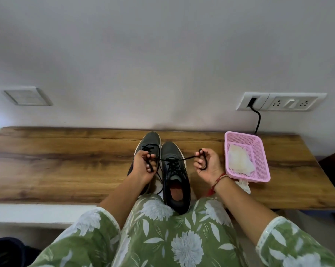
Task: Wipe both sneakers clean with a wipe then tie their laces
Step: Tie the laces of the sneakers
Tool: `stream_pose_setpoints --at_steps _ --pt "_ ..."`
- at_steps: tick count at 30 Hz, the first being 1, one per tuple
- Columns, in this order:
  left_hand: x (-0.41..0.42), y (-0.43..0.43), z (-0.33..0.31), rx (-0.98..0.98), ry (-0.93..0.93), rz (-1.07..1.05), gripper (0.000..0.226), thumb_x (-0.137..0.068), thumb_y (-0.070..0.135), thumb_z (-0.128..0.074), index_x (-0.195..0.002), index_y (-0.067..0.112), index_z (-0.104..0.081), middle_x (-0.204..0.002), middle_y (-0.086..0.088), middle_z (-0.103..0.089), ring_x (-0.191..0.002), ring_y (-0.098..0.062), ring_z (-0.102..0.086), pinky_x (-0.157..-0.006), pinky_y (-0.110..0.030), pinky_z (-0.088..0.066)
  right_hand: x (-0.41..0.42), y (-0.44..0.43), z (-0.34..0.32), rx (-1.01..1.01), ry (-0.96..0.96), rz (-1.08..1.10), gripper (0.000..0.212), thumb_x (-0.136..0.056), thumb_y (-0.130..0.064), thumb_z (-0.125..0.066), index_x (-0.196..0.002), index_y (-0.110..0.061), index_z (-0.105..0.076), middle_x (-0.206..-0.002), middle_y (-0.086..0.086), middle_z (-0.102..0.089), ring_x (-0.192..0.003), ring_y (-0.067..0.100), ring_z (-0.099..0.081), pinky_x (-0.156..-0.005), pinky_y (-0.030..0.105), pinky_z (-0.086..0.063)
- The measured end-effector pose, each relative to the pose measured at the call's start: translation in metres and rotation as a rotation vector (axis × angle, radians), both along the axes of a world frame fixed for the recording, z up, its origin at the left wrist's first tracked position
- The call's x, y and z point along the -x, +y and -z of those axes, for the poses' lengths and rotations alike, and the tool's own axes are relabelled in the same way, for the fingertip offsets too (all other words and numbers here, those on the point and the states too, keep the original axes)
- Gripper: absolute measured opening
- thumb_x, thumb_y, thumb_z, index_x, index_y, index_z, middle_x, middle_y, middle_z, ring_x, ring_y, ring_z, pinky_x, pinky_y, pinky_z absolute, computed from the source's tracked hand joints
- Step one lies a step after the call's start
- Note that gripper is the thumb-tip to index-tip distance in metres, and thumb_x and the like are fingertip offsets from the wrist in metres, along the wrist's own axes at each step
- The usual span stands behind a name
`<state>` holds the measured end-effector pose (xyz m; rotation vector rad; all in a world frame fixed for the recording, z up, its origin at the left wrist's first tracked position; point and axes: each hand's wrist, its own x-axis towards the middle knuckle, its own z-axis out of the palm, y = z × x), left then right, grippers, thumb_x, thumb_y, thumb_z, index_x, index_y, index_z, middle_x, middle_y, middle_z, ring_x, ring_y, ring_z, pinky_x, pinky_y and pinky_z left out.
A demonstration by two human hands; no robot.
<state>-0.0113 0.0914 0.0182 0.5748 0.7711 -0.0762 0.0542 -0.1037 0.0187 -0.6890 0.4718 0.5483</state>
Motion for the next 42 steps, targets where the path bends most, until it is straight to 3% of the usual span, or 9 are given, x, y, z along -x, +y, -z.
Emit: stream_pose_setpoints --at_steps 7,15,20,24,27,29,33,36,42 --pt "0.008 0.025 0.018 -0.268 0.157 0.01 0.026 -0.089 0.016 -0.039 -0.064 0.017 -0.038 -0.052 0.003 -0.047 -0.028 -0.004 -0.024 -0.027 -0.013 -0.018 0.001 -0.037 0.044 0.104 0.144 0.103 0.025 -0.087 -0.016 -0.037 -0.062 -0.016 -0.04 -0.045 -0.002 -0.047 -0.029 0.007 -0.032 -0.032 0.012 -0.02" --pt "0.007 0.027 0.008 -1.041 0.215 0.37 0.031 -0.089 0.024 -0.048 -0.061 0.012 -0.051 -0.057 -0.004 -0.047 -0.045 -0.016 -0.037 -0.047 -0.025 -0.028 0.0 -0.031 0.05 0.14 0.212 0.212 0.025 -0.087 -0.014 -0.04 -0.062 -0.014 -0.041 -0.043 0.0 -0.048 -0.03 0.008 -0.035 -0.035 0.011 -0.029" --pt "0.018 0.032 0.012 -1.252 0.248 0.562 0.027 -0.091 0.027 -0.051 -0.07 0.01 -0.057 -0.064 -0.004 -0.056 -0.06 -0.019 -0.051 -0.054 -0.027 -0.036 0.002 -0.04 0.054 0.302 0.274 0.125 0.028 -0.09 -0.013 -0.037 -0.062 -0.012 -0.041 -0.037 0.001 -0.052 -0.027 0.006 -0.042 -0.035 0.011 -0.038" --pt "0.031 0.027 0.008 -1.812 0.278 0.83 0.026 -0.089 0.03 -0.057 -0.106 0.012 -0.05 -0.103 -0.008 -0.054 -0.095 -0.026 -0.056 -0.071 -0.031 -0.044 0.011 -0.041 0.049 0.542 0.261 -0.06 0.025 -0.094 -0.015 -0.045 -0.069 -0.009 -0.046 -0.052 0.006 -0.049 -0.038 0.014 -0.051 -0.038 0.019 -0.044" --pt "0.041 0.016 0.0 -2.172 0.316 0.755 0.038 -0.089 0.034 -0.058 -0.12 0.015 -0.047 -0.121 -0.007 -0.051 -0.12 -0.028 -0.046 -0.1 -0.044 -0.037 0.015 -0.047 0.051 1.091 -0.061 -0.26 0.007 -0.085 -0.021 -0.059 -0.084 -0.015 -0.056 -0.079 0.006 -0.055 -0.068 0.022 -0.054 -0.06 0.03 -0.047" --pt "0.039 0.005 -0.001 -2.221 0.177 0.739 0.032 -0.091 0.034 -0.055 -0.119 0.02 -0.054 -0.127 -0.002 -0.053 -0.128 -0.024 -0.042 -0.11 -0.046 -0.024 0.016 -0.048 0.054 1.43 -0.372 -0.35 0.022 -0.082 -0.021 -0.063 -0.103 -0.02 -0.06 -0.102 0.003 -0.055 -0.093 0.022 -0.055 -0.086 0.035 -0.047" --pt "0.027 -0.019 0.014 -2.133 -0.109 0.946 0.029 -0.092 0.024 -0.048 -0.12 0.023 -0.057 -0.119 0.003 -0.06 -0.118 -0.019 -0.05 -0.104 -0.035 -0.032 0.02 -0.015 0.044 1.232 -0.789 -0.607 0.028 -0.083 -0.009 -0.063 -0.107 -0.024 -0.062 -0.115 0.002 -0.061 -0.108 0.016 -0.055 -0.097 0.033 -0.044" --pt "0.024 -0.024 0.029 -2.048 -0.119 1.041 0.037 -0.094 0.018 -0.044 -0.129 0.025 -0.052 -0.12 0.001 -0.062 -0.119 -0.019 -0.052 -0.107 -0.037 -0.028 0.024 0.002 0.042 1.195 -0.877 -0.802 0.03 -0.086 -0.01 -0.062 -0.115 -0.017 -0.062 -0.114 0.001 -0.064 -0.106 0.013 -0.059 -0.096 0.03 -0.046" --pt "0.02 -0.015 0.034 -2.027 -0.178 0.985 0.025 -0.097 0.024 -0.048 -0.118 0.025 -0.062 -0.109 0.002 -0.069 -0.106 -0.021 -0.059 -0.089 -0.034 -0.037 0.022 -0.005 0.047 1.259 -0.858 -0.777 0.018 -0.087 -0.014 -0.062 -0.104 -0.017 -0.067 -0.102 0.0 -0.067 -0.093 0.013 -0.061 -0.088 0.033 -0.05"
